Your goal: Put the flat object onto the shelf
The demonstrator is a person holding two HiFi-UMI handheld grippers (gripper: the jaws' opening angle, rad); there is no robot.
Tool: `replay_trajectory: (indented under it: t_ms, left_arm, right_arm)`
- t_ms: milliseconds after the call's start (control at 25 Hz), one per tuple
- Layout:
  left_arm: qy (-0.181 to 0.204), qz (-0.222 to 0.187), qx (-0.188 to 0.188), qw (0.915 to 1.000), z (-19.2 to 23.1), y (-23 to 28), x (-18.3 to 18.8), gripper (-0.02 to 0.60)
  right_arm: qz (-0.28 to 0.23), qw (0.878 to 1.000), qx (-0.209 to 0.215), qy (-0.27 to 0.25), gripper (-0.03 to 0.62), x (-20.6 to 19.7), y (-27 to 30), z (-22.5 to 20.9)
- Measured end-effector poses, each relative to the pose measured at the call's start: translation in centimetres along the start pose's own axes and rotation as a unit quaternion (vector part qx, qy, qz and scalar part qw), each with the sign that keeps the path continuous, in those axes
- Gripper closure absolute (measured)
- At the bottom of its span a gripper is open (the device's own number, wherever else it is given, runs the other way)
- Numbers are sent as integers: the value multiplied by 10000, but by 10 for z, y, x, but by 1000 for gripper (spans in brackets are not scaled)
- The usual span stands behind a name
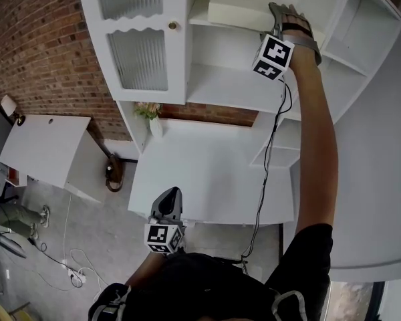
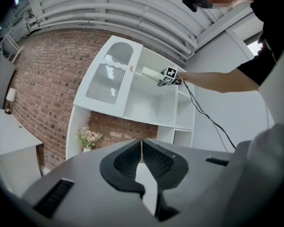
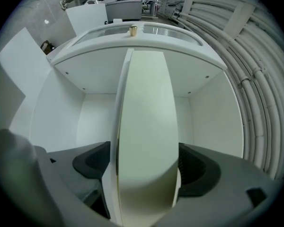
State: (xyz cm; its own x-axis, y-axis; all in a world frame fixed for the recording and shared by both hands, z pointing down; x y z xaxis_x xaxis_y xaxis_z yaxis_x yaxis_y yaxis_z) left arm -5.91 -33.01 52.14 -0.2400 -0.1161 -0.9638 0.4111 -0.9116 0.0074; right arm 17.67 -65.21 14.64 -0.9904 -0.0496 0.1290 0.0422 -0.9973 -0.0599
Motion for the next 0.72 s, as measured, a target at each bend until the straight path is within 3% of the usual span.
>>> replay_trajectory:
  t_ms: [120,280,440,560,640,680,720]
  left_arm:
    - [10,12,-34,10000,-12,-11,2,563]
    - [138,2,-79,9999,-24,-25,1,563]
    - [112,-2,-82,9999,-39,-38,-2,563]
    - [198,-28,-196,9996,-62,-49,-3,563]
    - [225,-57,-244,9994,-79,-58,-4,563]
    - [230,-66,-250,9994,-87,-63,-5,563]
    - [238,-68,-244,9994,-94,-68,-6,563]
  right_arm:
    - [-44,9999,30,134,175,-6,-18,1]
    - [-201,9987,-404,243,175,-10,-57,-15]
    - [-670,9855,-709,1392,178,-12,-124,-24]
    - [-1071,9620,-744,2401,181,-20,-185,-11]
    - [-1463,9346,-620,3181,204,-22,-230,11]
    - [-1624,9157,-548,3635,275,-25,-253,28]
    - [-1703,8947,-485,4101,424,-30,-275,50]
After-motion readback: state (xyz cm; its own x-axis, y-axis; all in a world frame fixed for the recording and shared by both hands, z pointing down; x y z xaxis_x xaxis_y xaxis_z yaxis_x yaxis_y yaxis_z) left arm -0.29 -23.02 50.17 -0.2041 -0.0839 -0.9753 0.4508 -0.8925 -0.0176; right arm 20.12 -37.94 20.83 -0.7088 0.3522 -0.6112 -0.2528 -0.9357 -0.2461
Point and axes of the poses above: the fingertips, and each gripper's own axes: y forward along the fingers, z to its left, x out of its top, the point moved 2 cm from there along -y, backward along the fingers, and after that the axes turned 5 degrees about -y, right-handed, at the moved point
